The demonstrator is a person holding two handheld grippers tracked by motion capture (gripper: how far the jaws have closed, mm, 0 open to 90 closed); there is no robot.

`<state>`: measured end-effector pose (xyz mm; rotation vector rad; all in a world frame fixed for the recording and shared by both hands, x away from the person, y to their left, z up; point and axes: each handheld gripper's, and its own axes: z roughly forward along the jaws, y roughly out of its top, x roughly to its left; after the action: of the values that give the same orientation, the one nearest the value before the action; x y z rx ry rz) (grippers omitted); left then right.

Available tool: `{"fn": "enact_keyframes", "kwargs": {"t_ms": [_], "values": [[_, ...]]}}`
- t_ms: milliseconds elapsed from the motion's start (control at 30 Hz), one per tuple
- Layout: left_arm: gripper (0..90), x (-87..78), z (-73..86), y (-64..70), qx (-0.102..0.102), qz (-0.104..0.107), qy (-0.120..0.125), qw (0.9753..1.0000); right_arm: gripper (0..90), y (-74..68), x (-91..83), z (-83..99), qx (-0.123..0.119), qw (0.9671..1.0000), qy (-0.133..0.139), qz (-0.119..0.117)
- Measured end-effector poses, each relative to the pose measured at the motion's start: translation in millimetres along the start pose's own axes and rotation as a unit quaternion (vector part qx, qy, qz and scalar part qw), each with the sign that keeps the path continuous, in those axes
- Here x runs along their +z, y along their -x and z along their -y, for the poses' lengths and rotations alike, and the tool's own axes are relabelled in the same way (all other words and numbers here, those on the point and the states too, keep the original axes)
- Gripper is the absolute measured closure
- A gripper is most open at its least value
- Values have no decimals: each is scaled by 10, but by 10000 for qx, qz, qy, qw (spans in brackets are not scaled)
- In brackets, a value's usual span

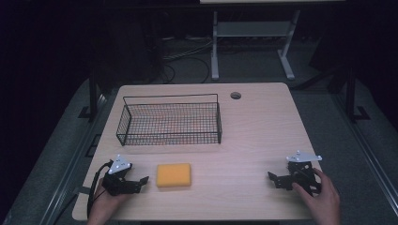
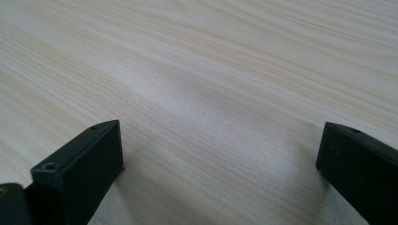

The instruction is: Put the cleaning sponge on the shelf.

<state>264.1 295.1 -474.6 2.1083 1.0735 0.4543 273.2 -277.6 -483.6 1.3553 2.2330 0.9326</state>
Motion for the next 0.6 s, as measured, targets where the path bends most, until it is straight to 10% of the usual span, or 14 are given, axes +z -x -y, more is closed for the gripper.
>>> {"fn": "enact_keyframes", "kwargs": {"t_ms": [300,600], "values": [[168,-28,3,2,-43,13,3,10000,2,0,0,-1,2,10000,-2,0],[522,-206,-87,114,3,163,59,9998,2,-2,2,-1,11,10000,2,14]]}}
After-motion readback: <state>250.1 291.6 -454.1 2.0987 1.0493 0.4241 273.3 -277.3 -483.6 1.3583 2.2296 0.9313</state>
